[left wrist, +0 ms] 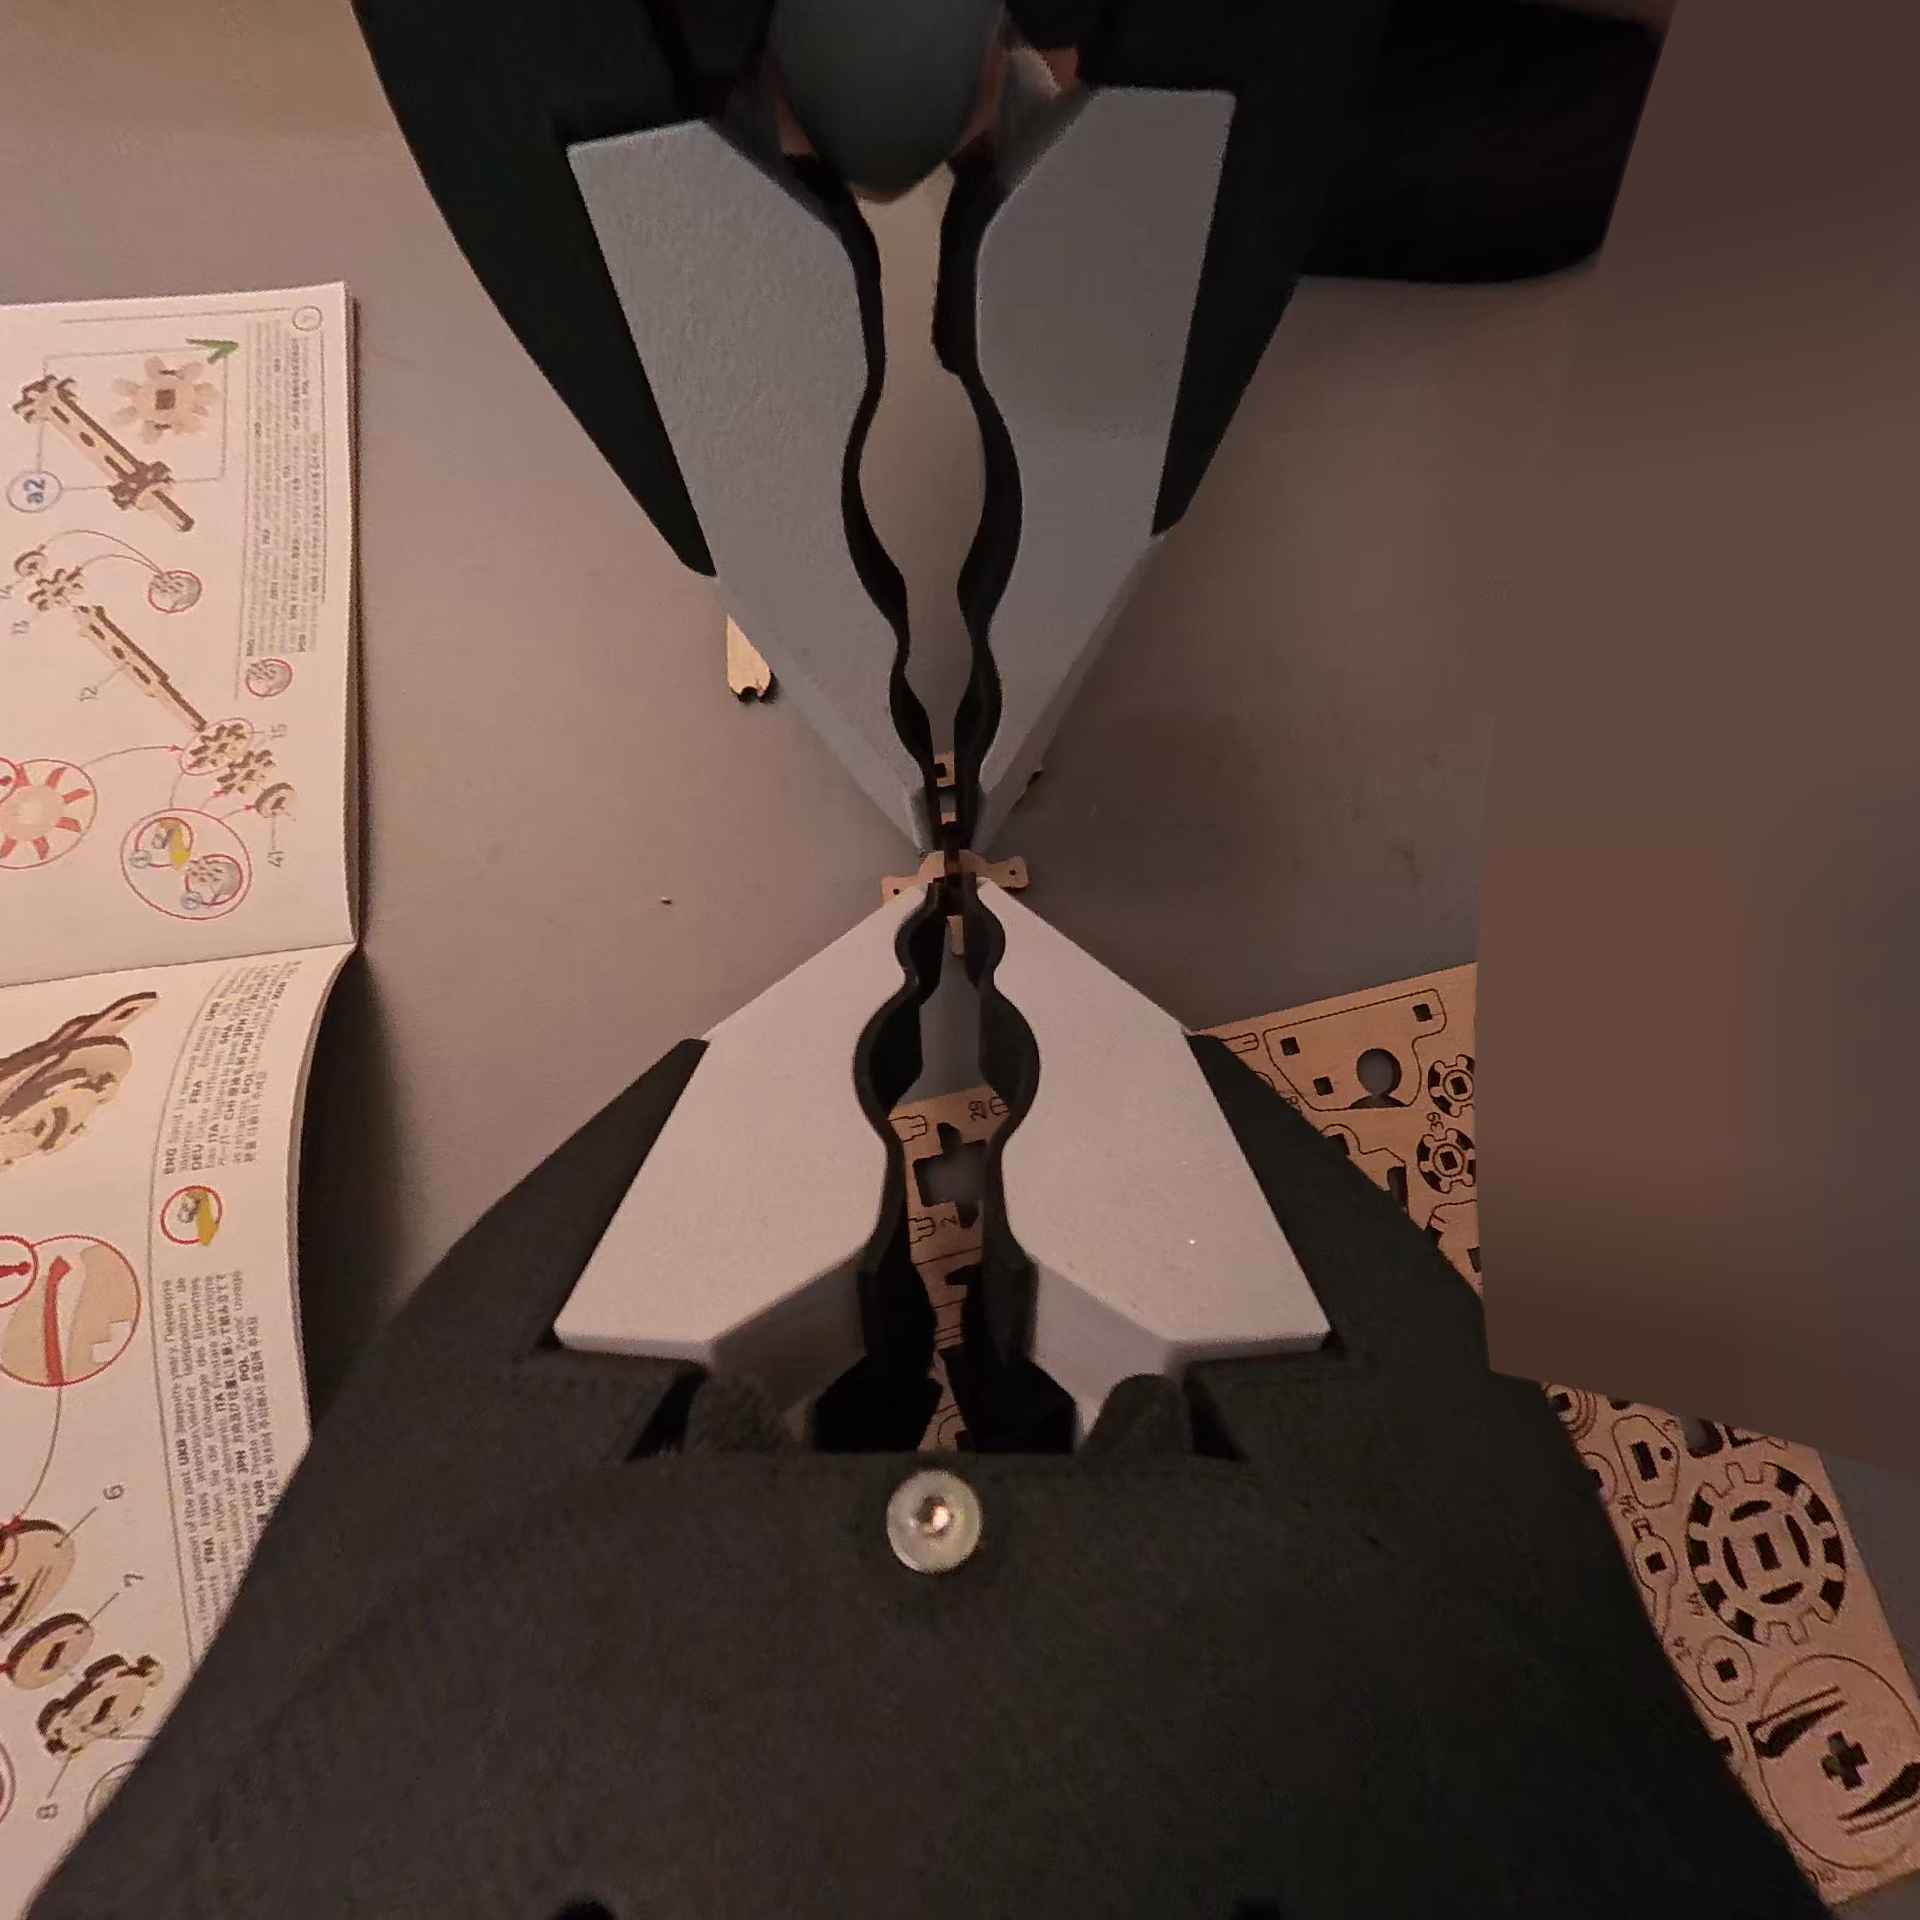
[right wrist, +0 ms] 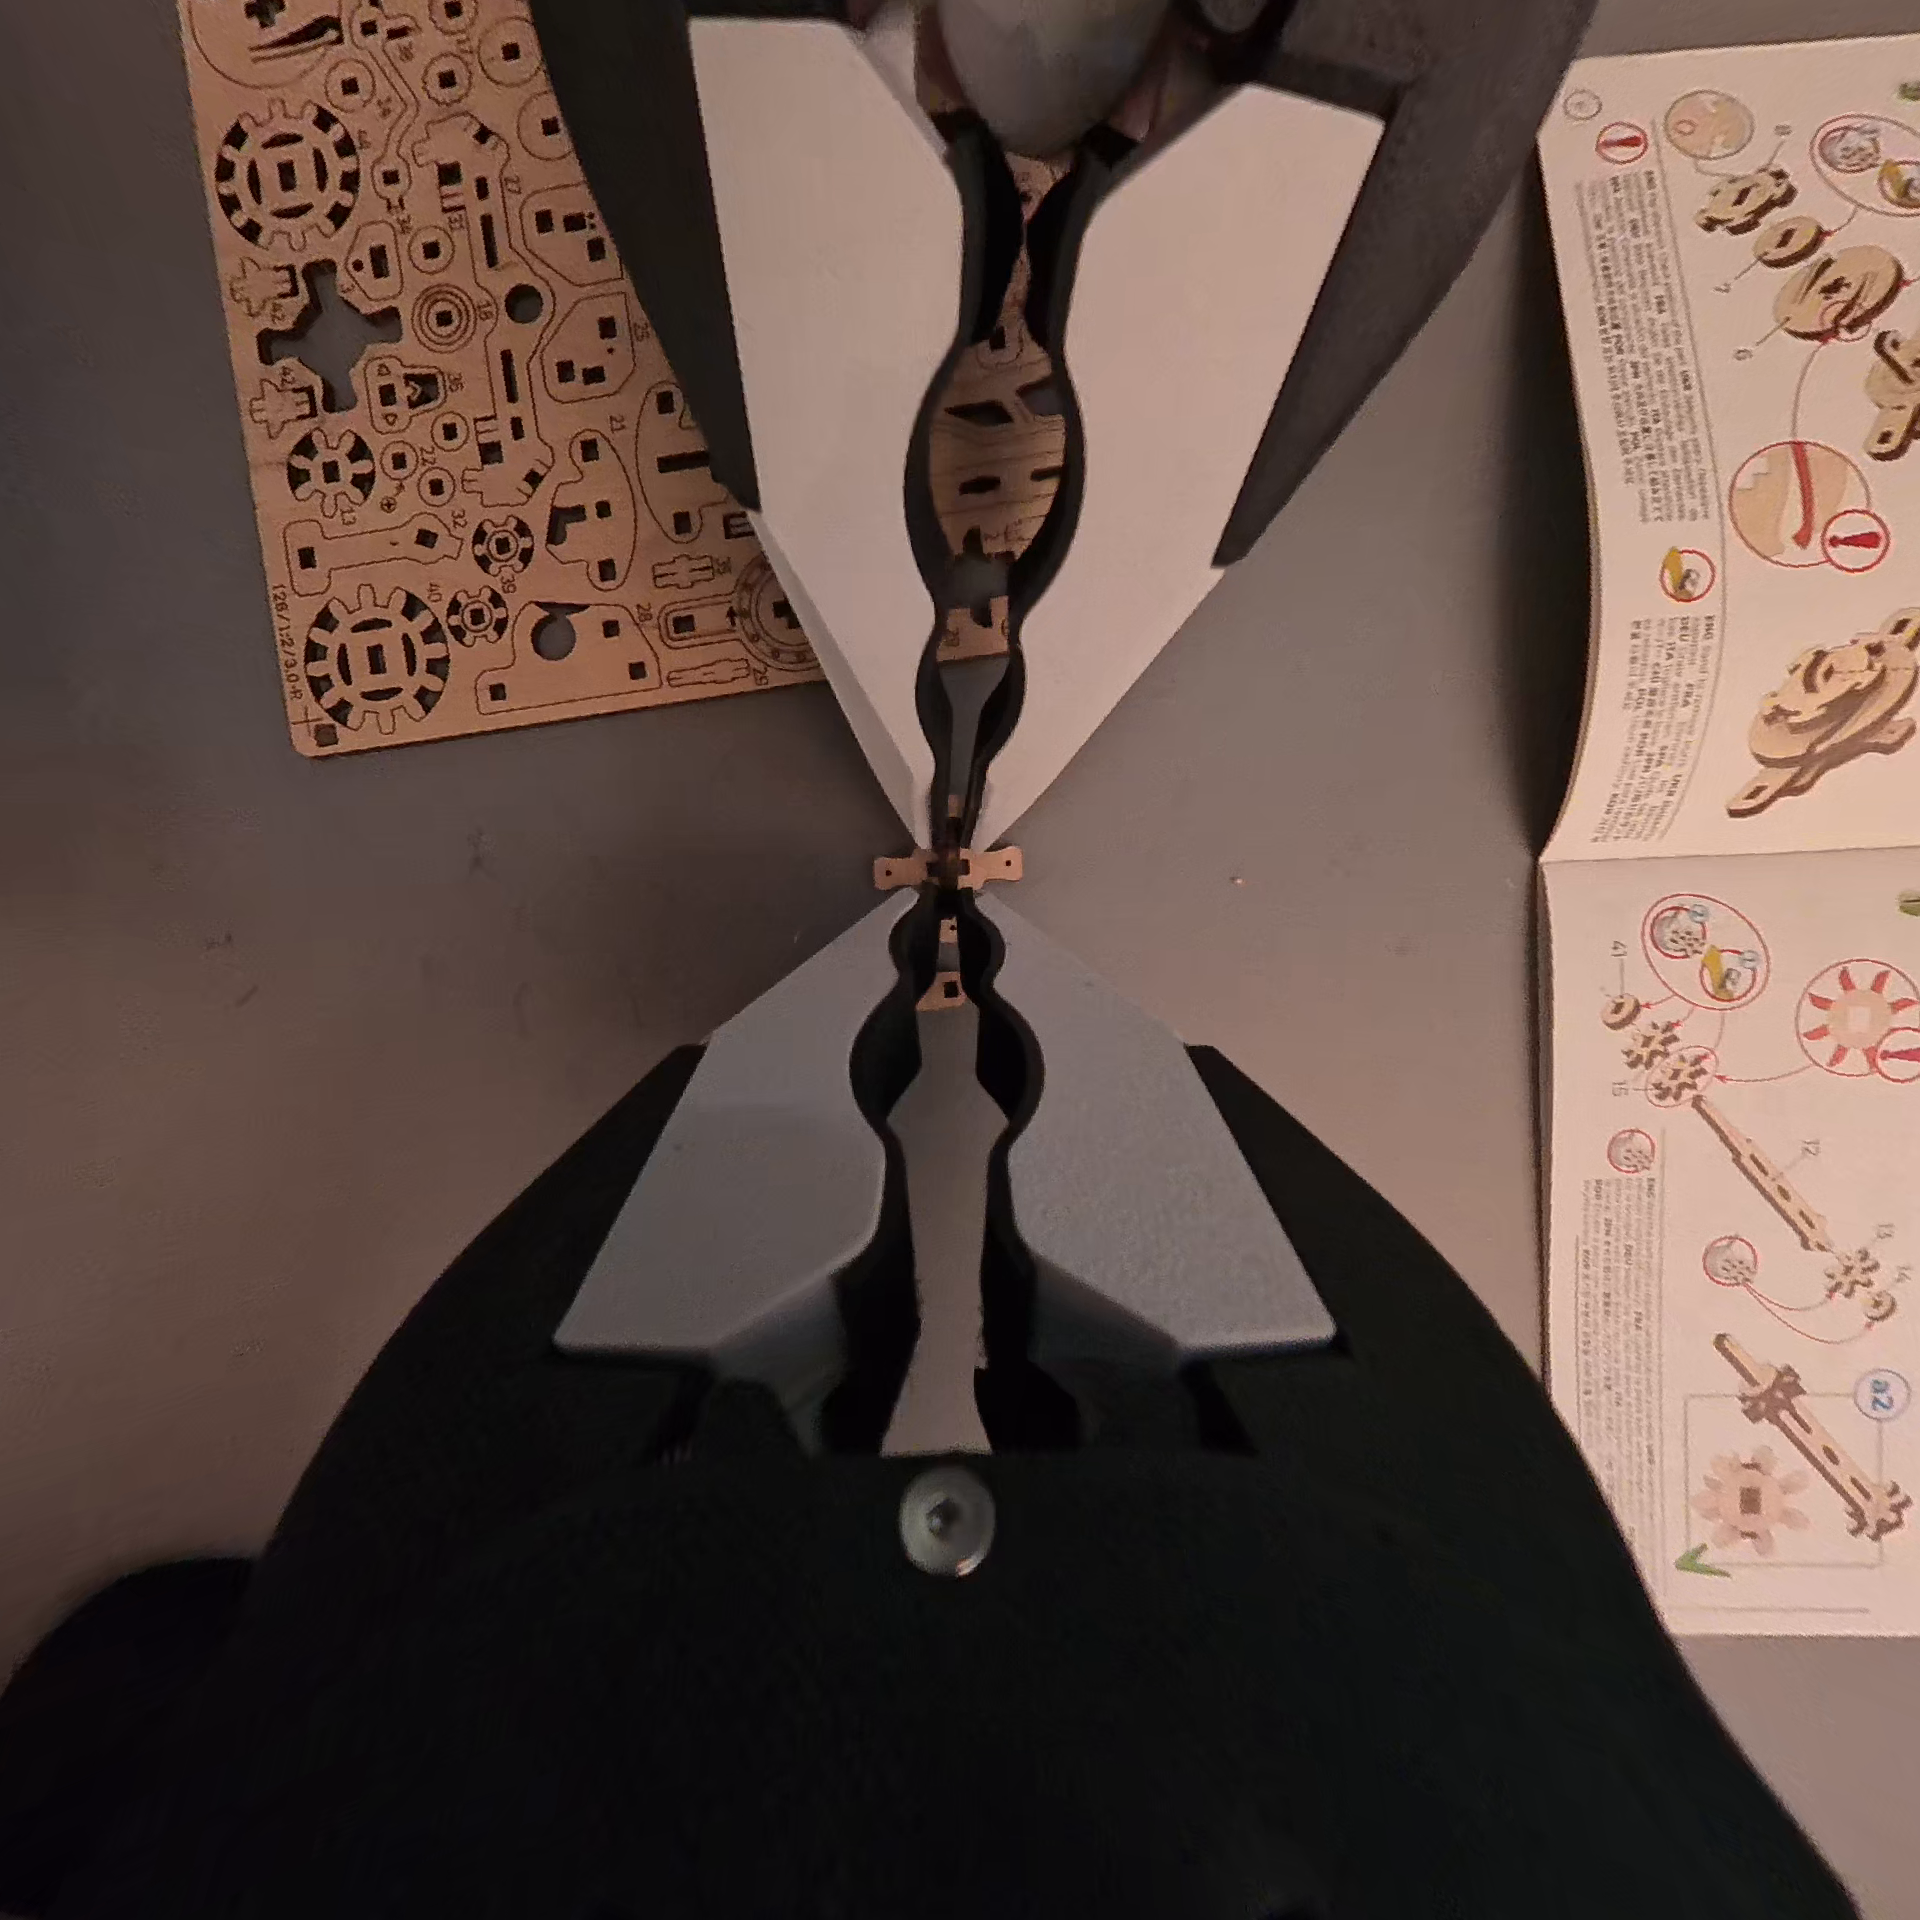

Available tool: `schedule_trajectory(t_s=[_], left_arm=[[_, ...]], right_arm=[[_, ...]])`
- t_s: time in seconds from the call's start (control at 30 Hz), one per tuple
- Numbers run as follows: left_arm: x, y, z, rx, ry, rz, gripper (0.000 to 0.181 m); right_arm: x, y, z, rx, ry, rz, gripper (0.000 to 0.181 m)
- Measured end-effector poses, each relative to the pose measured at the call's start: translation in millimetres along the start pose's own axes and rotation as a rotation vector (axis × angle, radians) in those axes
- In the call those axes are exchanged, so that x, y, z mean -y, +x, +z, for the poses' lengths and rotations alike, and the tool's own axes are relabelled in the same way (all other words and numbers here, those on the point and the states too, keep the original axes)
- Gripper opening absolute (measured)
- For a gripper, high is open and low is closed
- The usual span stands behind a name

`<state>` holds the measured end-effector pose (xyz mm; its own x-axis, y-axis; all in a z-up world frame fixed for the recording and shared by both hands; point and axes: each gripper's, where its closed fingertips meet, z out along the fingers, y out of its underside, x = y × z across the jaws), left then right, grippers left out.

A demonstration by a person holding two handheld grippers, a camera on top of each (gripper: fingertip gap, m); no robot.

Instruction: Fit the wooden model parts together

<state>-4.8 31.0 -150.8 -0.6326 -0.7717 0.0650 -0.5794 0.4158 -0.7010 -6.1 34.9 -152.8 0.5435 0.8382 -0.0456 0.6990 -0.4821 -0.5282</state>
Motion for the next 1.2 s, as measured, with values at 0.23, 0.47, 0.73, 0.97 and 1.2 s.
schedule_trajectory(t_s=[0.23,0.47,0.73,0.97,1.2], left_arm=[[-1.1,1.6,0.1,-0.016,-0.005,-0.011,0.001],[-2.7,2.7,-0.6,-0.027,-0.009,-0.016,0.001],[-2.7,6.2,-0.9,-0.058,-0.012,-0.055,0.001],[-2.3,7.7,-0.3,-0.064,-0.013,-0.048,0.001],[-2.2,8.9,-0.2,-0.076,-0.012,-0.054,0.001]], right_arm=[[0.2,-1.1,0.4,0.0,-0.029,-0.016,0.001],[1.4,-1.7,1.1,-0.005,-0.05,-0.082,0.001],[1.7,-4.8,1.7,0.041,-0.056,-0.131,0.001],[1.5,-6.1,1.4,0.045,-0.051,-0.149,0.001],[1.1,-7.5,2.1,0.057,-0.055,-0.141,0.001]])
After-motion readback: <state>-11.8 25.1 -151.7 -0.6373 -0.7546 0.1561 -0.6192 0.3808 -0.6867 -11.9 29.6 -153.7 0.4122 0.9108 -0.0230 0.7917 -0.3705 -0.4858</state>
